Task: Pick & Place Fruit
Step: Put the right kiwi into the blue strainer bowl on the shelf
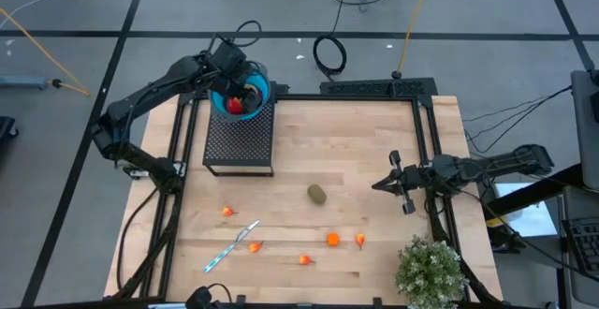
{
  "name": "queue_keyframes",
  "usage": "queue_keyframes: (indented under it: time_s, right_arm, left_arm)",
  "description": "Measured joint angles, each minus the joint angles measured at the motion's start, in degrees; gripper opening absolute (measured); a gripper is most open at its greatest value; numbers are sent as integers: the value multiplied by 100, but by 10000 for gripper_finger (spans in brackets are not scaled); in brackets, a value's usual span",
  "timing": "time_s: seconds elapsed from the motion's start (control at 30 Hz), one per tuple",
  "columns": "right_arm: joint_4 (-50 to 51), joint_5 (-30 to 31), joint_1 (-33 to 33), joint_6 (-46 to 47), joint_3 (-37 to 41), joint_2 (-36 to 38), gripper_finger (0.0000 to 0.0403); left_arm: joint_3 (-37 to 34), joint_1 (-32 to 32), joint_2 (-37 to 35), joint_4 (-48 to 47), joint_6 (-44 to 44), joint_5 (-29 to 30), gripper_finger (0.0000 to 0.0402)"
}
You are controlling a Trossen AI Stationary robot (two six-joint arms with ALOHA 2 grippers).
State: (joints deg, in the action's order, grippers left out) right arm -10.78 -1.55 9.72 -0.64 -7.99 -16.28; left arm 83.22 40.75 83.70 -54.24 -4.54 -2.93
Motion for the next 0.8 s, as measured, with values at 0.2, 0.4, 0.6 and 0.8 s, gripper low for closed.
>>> queue_keyframes:
  time_s: [0.2,0.4,0.6,0.8]
  right_arm:
    - [484,-1,0,0,0,297,0]
    - [544,-1,0,0,0,315,0]
    - [541,-2,0,0,0,315,0]
    - [526,-3,0,2,0,315,0]
  left_arm:
    - [0,0,0,0,0,2,218]
    - [0,0,0,0,0,2,218]
    - [0,0,0,4,13,4,218]
    - [-2,7,0,135,153,330,218]
